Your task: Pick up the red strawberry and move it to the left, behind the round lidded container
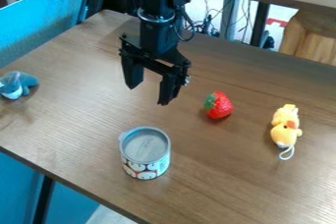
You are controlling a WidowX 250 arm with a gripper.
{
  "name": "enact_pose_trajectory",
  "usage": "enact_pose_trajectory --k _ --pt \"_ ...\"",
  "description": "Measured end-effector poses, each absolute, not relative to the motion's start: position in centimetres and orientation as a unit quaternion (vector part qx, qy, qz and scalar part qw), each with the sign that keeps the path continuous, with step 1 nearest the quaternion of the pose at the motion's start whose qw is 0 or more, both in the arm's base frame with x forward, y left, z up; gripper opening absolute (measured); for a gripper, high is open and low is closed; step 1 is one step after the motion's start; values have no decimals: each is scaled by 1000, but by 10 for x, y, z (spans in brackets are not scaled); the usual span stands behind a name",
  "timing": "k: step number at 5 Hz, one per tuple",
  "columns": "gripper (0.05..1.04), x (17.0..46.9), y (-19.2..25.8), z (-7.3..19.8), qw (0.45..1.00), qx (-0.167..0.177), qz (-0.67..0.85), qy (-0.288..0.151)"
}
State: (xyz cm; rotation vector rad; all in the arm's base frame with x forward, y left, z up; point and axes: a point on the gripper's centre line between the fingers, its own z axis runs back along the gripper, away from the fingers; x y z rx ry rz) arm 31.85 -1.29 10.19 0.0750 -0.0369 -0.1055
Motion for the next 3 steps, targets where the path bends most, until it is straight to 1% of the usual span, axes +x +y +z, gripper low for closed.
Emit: enact_pose_trajectory --k 1,2,3 --pt "1005 317 -13 92 998 37 -53 -2" --pt "1005 329 -24 85 995 24 -98 -4" --pt "1005 340 -52 95 991 30 -125 -33"
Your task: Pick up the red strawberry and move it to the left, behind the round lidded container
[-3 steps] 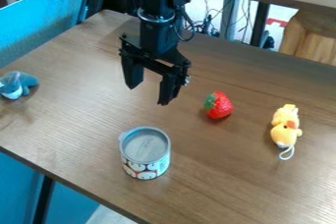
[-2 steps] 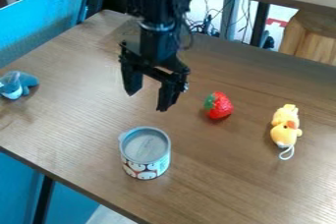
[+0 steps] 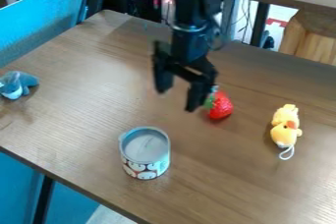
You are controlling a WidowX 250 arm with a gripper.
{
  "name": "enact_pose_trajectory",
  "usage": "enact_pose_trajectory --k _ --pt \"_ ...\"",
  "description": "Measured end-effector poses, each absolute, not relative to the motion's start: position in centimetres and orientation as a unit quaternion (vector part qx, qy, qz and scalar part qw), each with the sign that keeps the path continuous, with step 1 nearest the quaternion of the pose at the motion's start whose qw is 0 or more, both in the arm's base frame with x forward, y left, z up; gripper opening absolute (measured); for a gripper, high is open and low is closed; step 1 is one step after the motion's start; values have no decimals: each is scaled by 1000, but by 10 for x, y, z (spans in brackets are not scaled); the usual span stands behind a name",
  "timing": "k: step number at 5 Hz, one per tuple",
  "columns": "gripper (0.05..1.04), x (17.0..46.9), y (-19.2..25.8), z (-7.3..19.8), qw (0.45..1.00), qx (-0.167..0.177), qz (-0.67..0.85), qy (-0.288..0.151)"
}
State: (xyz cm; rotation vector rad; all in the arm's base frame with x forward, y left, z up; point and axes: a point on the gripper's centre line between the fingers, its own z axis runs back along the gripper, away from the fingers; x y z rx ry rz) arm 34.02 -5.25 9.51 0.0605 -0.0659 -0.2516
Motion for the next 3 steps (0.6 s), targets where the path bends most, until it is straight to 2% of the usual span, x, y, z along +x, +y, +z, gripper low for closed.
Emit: enact_pose_trajectory --k 1,3 --pt "1005 352 -65 96 991 31 -128 -37" --pt "1005 398 -104 61 987 77 -143 -10"
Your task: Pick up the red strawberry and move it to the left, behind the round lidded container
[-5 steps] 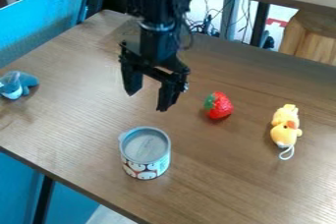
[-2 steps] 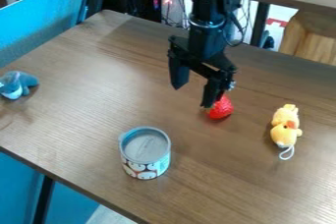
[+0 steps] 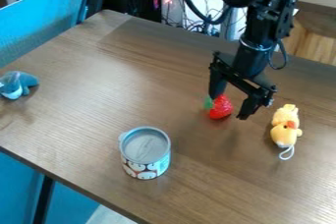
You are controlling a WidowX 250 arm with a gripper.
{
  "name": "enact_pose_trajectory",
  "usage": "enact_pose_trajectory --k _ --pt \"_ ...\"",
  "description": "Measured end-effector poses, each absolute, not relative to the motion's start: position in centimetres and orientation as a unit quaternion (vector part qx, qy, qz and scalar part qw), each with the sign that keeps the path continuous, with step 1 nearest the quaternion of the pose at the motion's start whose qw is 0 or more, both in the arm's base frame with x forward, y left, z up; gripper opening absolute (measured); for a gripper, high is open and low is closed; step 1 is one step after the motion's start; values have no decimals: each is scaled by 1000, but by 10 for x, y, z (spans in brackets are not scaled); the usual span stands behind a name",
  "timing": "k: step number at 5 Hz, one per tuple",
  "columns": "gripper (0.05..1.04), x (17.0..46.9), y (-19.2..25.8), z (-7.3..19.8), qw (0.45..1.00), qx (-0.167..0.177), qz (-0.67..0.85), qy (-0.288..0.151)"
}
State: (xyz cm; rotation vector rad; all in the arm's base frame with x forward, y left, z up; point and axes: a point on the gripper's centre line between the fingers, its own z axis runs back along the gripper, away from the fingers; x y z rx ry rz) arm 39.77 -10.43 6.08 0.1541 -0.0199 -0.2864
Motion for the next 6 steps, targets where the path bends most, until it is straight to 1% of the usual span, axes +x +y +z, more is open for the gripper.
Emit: enact_pose_trajectory --k 1,2,4,5,6 --pt "1005 411 -107 60 986 84 -144 -11" --pt "1004 416 -104 54 985 100 -140 3" --pt "1004 415 -102 47 984 107 -140 26" --pt "957 416 -103 45 984 107 -141 24" --pt "839 415 -104 44 985 102 -138 23"
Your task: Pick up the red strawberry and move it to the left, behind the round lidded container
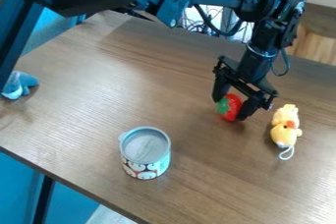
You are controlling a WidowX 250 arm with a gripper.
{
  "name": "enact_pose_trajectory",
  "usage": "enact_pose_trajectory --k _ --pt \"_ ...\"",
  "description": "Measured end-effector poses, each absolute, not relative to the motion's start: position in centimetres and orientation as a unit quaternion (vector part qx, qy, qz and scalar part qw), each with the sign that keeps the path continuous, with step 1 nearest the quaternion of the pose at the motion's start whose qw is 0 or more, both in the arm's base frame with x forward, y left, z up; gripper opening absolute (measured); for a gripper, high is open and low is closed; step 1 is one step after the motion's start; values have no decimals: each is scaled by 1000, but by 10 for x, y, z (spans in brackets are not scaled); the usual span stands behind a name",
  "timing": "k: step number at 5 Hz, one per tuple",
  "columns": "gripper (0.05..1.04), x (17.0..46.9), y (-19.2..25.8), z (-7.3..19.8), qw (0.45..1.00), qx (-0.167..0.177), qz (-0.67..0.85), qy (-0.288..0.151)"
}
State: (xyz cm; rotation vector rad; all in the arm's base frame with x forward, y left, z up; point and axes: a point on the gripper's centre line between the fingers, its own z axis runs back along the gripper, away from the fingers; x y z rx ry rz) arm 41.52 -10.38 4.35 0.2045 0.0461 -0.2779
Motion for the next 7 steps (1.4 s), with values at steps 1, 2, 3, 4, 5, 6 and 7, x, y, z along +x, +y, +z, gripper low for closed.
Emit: enact_pose_trajectory --k 1,2,3,4,5,6,7 --pt "803 414 -102 41 987 91 -128 24" --pt "803 412 -99 42 990 77 -115 26" --pt "803 401 -87 45 992 76 -102 25" --pt "803 390 -70 76 994 80 -80 -12" --pt "803 371 -47 94 994 85 -58 -24" --pt "803 362 -5 86 994 112 -13 -2" --pt "803 355 45 59 987 136 61 54"
